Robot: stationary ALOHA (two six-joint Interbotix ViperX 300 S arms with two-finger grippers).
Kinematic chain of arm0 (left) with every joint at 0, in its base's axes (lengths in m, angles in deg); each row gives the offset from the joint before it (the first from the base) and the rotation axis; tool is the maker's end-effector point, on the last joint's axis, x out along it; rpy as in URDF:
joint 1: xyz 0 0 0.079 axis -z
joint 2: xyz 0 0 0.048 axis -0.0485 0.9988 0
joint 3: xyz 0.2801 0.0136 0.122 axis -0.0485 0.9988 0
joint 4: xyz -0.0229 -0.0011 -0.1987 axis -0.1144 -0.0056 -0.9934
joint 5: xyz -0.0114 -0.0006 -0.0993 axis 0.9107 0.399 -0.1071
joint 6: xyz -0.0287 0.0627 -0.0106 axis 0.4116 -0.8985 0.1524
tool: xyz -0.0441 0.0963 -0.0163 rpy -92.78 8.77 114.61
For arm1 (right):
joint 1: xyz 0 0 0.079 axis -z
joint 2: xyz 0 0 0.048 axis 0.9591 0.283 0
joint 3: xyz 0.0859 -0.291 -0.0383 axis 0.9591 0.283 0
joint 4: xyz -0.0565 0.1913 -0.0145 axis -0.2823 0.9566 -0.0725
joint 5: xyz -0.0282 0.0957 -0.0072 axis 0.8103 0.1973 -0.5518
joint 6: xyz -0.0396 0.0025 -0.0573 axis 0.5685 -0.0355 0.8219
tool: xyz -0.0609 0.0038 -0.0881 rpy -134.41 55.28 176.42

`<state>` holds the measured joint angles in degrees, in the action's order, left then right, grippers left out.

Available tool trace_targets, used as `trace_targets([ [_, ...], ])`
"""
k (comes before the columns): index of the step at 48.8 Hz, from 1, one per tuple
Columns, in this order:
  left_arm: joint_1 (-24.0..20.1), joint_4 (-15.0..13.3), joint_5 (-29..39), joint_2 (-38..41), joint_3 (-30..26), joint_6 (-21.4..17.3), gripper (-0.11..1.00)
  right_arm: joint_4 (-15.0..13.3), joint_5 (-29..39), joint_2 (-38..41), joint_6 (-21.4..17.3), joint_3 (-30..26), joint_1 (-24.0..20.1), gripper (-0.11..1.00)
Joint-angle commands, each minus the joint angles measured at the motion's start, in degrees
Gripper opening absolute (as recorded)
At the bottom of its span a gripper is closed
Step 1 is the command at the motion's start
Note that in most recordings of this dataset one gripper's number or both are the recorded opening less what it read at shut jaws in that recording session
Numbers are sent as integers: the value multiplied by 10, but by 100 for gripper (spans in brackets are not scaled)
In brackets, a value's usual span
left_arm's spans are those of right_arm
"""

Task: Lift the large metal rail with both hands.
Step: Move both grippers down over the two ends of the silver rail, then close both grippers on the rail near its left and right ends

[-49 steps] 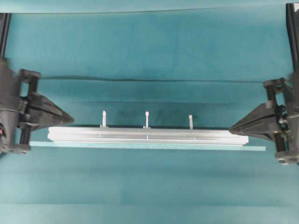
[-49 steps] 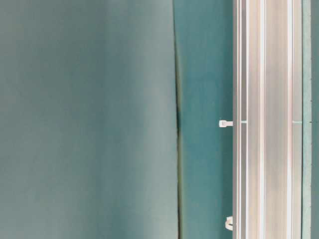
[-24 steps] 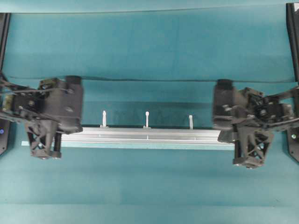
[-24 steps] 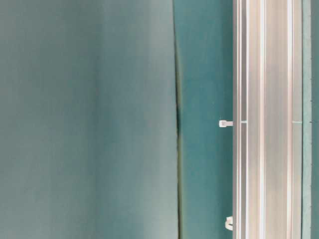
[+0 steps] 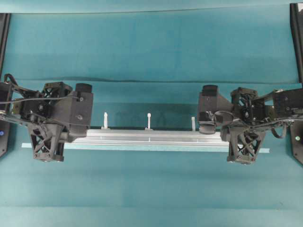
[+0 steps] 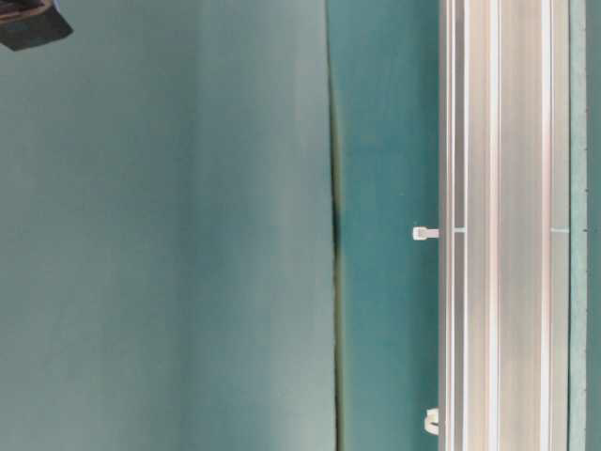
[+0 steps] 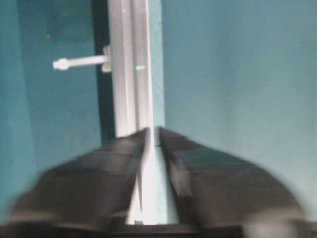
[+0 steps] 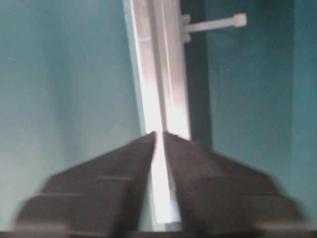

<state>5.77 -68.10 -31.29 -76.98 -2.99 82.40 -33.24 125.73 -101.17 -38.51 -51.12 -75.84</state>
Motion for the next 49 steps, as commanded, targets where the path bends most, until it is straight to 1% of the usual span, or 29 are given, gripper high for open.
trace_targets([
  [1, 0, 2, -2, -2, 3, 3, 46, -1, -9, 9, 17, -6, 1, 45],
  [4, 2, 1, -2, 2, 9, 4, 66, -2, -11, 13, 23, -8, 0, 63],
  [7, 2, 1, -2, 4, 11, 5, 82, -4, -13, 18, 25, -9, -3, 80],
  [10, 0, 1, -3, 10, 17, 8, 95, -12, -14, 24, 25, -7, -7, 92],
  [12, -2, 1, -5, 14, 22, 10, 99, -29, -14, 31, 25, -6, -10, 96],
  [17, -6, 2, -22, 28, 38, 11, 99, -49, -18, 46, 22, -9, -12, 97],
  [24, -8, 2, -63, 54, 47, 15, 99, -49, -53, 65, 22, -5, -12, 97],
  [33, -12, 2, -94, 104, 56, 4, 99, -50, -101, 84, 21, 22, -12, 97],
  [49, -35, 1, -172, 165, 62, 4, 99, -50, -142, 99, 21, 54, -11, 97],
])
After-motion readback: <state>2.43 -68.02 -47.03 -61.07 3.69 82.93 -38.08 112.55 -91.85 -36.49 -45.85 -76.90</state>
